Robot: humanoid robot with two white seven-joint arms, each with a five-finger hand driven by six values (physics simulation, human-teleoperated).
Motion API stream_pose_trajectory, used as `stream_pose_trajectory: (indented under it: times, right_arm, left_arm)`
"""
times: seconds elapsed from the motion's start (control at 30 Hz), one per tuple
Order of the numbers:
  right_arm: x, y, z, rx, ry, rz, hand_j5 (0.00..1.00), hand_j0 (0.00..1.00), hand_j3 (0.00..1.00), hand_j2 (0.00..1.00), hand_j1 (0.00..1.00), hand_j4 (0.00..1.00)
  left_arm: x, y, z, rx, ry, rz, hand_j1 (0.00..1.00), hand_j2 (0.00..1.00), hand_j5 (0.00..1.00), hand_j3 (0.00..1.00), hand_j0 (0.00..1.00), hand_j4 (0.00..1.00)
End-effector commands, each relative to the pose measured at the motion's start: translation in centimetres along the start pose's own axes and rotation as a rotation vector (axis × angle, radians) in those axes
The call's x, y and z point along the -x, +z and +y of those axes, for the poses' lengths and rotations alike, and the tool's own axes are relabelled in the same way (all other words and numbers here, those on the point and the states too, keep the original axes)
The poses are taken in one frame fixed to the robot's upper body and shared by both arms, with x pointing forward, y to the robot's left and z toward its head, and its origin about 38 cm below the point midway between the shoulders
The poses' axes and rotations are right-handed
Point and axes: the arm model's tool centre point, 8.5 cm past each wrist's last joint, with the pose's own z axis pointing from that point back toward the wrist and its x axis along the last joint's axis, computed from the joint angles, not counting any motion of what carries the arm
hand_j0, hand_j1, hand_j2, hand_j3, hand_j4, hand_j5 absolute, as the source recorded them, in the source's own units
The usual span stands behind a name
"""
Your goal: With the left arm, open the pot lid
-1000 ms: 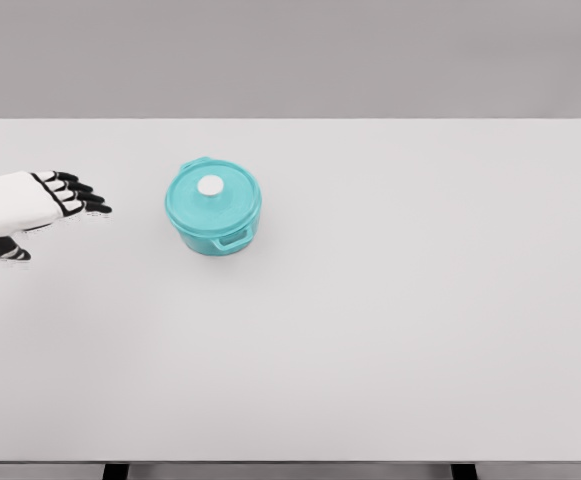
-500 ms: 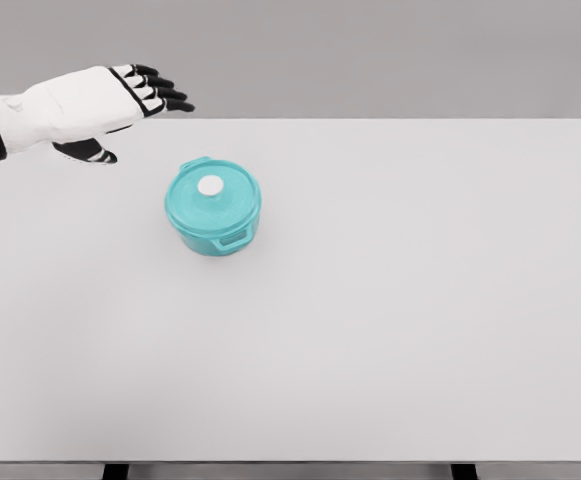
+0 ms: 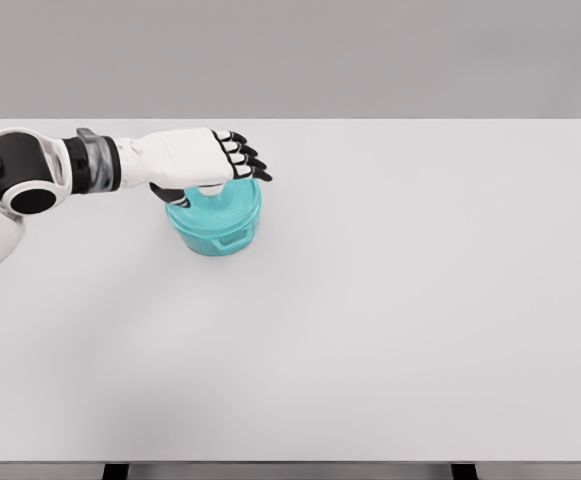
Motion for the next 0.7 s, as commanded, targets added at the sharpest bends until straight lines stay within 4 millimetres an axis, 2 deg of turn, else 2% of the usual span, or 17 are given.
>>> stream_pose_trajectory:
  times: [0.0,0.13,0.23,0.67]
  right_arm:
    - [0.0,0.0,0.0,0.0,-0.001,0.0,1.0,1.0,1.0,1.0,1.0,1.0]
    - [0.0,0.0,0.0,0.0,-0.001,0.0,1.0,1.0,1.0,1.0,1.0,1.0]
    - [0.0,0.0,0.0,0.0,-0.001,0.0,1.0,1.0,1.0,1.0,1.0,1.0]
    - [0.0,0.0,0.0,0.0,-0.001,0.0,1.0,1.0,1.0,1.0,1.0,1.0]
  left_arm:
    - [0.1,0.0,-0.2,0.016,-0.012,0.011,1.0,1.0,1.0,1.0,1.0,1.0]
    - [0.3,-0.2,-0.5,0.029,-0.022,0.024,1.0,1.0,1.0,1.0,1.0,1.0]
    - [1.6,0.0,-1.1,0.055,-0.002,0.056,1.0,1.0,1.0,1.0,1.0,1.0]
    - [1.7,-0.4,-1.1,0.064,-0.015,0.067,1.0,1.0,1.0,1.0,1.0,1.0]
